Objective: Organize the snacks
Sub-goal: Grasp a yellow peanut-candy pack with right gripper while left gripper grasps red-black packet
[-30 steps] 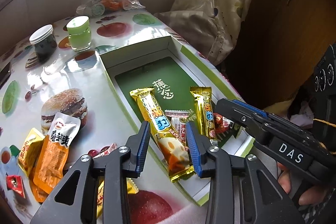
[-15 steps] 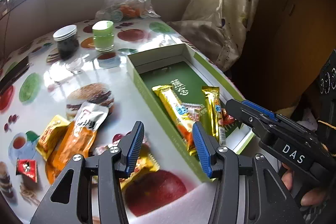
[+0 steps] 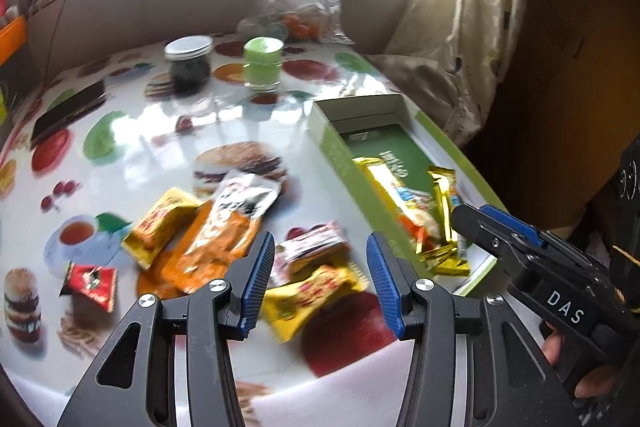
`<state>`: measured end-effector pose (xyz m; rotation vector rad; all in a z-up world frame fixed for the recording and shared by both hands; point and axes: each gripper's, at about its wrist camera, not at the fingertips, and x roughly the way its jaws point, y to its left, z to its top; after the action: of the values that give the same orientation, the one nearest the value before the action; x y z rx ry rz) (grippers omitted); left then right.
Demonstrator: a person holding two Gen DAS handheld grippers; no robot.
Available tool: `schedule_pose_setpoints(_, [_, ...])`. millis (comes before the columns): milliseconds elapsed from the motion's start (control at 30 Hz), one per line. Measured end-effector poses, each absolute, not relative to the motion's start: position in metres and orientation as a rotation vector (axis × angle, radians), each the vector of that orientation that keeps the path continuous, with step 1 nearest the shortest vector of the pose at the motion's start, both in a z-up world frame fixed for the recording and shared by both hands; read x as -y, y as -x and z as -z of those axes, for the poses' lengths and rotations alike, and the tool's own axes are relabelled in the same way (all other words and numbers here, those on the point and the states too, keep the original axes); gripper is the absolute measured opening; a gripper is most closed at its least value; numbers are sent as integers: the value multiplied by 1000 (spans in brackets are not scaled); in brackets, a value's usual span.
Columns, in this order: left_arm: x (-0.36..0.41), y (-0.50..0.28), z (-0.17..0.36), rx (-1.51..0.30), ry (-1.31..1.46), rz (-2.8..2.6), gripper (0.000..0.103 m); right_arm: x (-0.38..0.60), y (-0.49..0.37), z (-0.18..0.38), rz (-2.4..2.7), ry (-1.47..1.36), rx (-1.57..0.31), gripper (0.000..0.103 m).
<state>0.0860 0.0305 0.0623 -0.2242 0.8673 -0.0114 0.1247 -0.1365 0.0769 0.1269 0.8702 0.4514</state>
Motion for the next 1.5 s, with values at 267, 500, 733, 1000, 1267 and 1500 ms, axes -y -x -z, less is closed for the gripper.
schedule_pose_setpoints(267, [-67,-69,-55,-861,258,-70,49,106,-116,-70,-518,-63,-880,42])
schedule_pose_setpoints(500, [-105,-53,-50,-846,306,-158,49,78,-110,-57,-558,6,-916,44])
schedule_pose_setpoints(733, [-128,-42,-41,-857,339,-207,49,55,-104,-44,-573,42,-958,46])
schedule_pose_setpoints(1000, [-150,-34,-32,-866,371,-250,49,42,-108,-31,-532,39,-1007,49])
schedule_pose_setpoints(1267, [-163,-30,-28,-866,396,-267,49,23,-110,-24,-532,91,-999,53])
schedule_pose_setpoints(1500, [-178,-25,-25,-869,408,-299,49,24,-105,-23,-567,130,-997,54])
